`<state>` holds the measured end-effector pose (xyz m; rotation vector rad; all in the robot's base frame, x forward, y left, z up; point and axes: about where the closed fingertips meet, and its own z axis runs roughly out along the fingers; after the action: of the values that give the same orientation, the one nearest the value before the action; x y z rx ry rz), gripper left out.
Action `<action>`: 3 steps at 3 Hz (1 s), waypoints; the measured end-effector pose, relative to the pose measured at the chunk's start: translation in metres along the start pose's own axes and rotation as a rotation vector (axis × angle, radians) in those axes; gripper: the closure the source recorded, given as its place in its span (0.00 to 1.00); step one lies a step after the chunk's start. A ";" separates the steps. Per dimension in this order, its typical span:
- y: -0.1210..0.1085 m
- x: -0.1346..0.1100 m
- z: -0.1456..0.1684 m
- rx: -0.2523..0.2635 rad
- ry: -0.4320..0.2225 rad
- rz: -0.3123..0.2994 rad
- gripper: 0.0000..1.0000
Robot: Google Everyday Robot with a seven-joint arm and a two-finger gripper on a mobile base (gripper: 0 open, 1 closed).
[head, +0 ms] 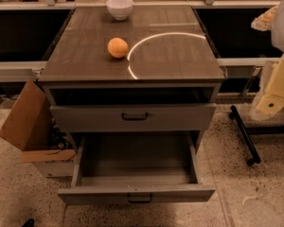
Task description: Close middle drawer
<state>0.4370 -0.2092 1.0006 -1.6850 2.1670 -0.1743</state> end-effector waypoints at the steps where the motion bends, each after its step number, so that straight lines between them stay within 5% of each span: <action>1: 0.000 0.000 0.000 0.000 0.000 0.000 0.00; 2: 0.018 0.003 0.026 -0.055 -0.022 0.014 0.00; 3: 0.062 0.010 0.080 -0.180 -0.068 0.048 0.00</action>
Offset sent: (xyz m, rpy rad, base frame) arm -0.0234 0.0181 -0.1079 0.1265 0.1819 0.0221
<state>0.4086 -0.1911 0.9040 -1.7050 2.2267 0.0926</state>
